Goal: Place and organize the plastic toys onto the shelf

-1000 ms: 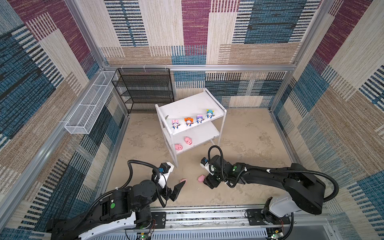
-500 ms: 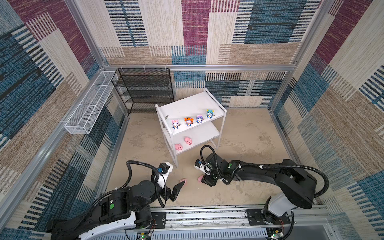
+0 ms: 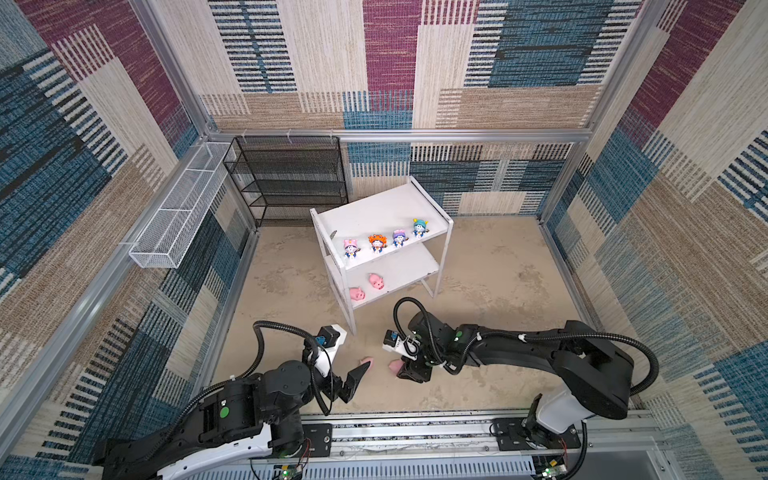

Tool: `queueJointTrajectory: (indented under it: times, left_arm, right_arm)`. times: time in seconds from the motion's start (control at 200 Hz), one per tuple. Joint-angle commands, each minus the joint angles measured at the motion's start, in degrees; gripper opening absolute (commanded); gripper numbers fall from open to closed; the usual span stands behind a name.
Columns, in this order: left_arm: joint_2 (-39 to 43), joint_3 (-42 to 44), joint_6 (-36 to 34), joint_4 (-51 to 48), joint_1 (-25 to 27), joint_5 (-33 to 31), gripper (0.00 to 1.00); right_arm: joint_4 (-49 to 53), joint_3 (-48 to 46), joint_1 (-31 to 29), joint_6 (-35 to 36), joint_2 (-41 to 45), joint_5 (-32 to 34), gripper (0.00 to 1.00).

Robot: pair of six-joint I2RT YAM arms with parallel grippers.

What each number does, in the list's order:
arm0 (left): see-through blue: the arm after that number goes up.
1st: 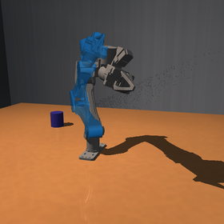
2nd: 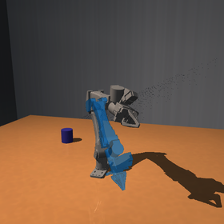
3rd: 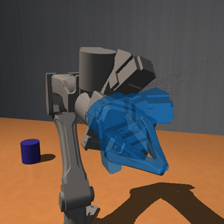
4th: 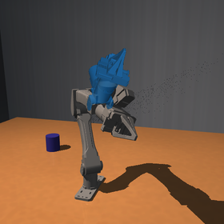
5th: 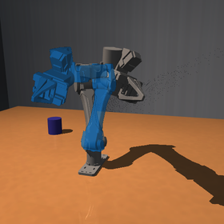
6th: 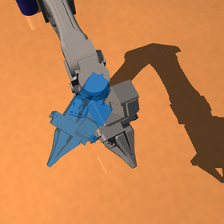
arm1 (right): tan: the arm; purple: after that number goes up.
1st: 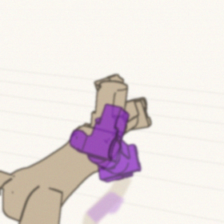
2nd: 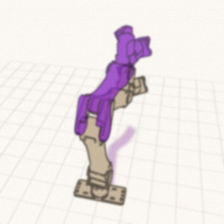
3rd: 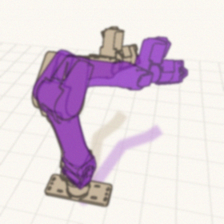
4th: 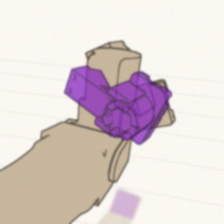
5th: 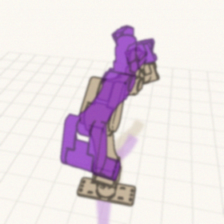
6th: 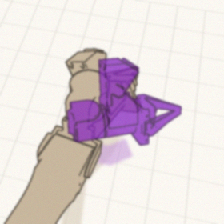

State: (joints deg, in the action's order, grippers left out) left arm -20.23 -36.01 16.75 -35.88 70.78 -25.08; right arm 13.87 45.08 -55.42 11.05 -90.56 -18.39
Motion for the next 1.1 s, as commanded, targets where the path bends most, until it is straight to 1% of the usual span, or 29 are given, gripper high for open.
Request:
queueJointTrajectory:
  times: [0.0, 0.1, 0.296, 0.416, 0.531, 0.701, 0.781, 0.862, 0.932, 1.022, 1.092]
  left_arm:
    - [-0.02, -0.11, 0.30, 0.88, -0.03, 0.47, 1.00]
    - [0.10, -0.38, 0.38, 0.54, -0.03, 0.47, 1.00]
    - [0.06, -0.29, 0.32, 0.54, -0.03, 0.21, 1.00]
    - [0.10, -0.17, 0.31, 0.48, -0.03, -0.05, 1.00]
    - [0.11, -0.27, 0.31, 0.54, -0.03, -0.23, 1.00]
    - [0.30, 0.06, 0.27, 0.81, -0.03, -0.41, 1.00]
    - [0.45, 0.15, 0.21, 0.97, -0.03, -0.32, 1.00]
    - [0.53, 0.15, 0.06, 1.16, -0.01, -0.32, 1.00]
    - [0.53, 0.10, -0.01, 1.14, -0.03, -0.36, 1.00]
    - [0.61, 0.14, 0.06, 1.10, 0.03, -0.36, 1.00]
    - [0.71, 0.24, 0.13, 1.00, -0.03, -0.41, 1.00]
  right_arm:
    - [0.19, 0.36, -0.03, -1.59, -0.37, 2.03, 0.55]
    - [-0.11, 0.61, -0.04, -1.63, -0.67, 4.15, 0.55]
    - [-1.66, 0.80, -0.04, -0.38, -0.97, 3.56, 0.52]
    - [-1.91, 1.53, -0.04, 0.92, -0.94, 2.08, 0.47]
    - [-1.10, 2.25, -0.04, 1.68, -1.10, 1.72, 0.44]
    - [-0.13, 2.79, -0.04, 2.36, -1.28, 1.46, 0.37]
    - [0.00, 2.82, -0.04, 2.42, -1.52, 1.05, 0.38]
    - [0.53, 3.40, -0.04, 2.39, -2.30, 0.73, 0.46]
    - [0.72, 3.77, -0.13, 2.52, -3.02, 0.57, 0.49]
    - [0.97, 4.04, -0.13, 2.65, -3.48, 0.49, 0.49]
    - [1.21, 4.06, -0.22, 2.74, -3.48, 0.38, 0.44]
